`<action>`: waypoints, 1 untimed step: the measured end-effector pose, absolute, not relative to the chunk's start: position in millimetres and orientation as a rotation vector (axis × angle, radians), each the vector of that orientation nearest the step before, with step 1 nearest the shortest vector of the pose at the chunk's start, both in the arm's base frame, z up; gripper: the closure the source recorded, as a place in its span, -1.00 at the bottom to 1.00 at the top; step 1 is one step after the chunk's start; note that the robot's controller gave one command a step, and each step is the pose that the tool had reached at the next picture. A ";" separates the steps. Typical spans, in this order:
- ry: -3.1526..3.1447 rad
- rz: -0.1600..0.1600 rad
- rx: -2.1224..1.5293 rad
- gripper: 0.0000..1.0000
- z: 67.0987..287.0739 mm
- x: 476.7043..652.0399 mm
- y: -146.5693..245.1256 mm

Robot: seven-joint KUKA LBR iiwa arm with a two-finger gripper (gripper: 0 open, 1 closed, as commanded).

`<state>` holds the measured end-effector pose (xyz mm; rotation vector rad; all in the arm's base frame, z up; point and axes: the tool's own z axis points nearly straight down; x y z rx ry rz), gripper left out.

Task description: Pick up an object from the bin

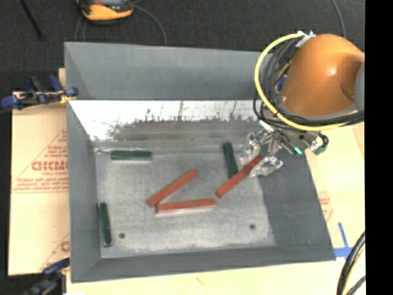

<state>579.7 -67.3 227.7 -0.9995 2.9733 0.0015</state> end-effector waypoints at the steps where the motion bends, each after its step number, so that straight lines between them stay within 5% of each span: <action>1: 2.943 -0.006 -1.063 -1.00 185.8 581.2 -64.8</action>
Offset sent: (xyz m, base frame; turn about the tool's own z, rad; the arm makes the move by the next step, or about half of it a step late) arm 0.0150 0.0339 -0.1577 -0.1649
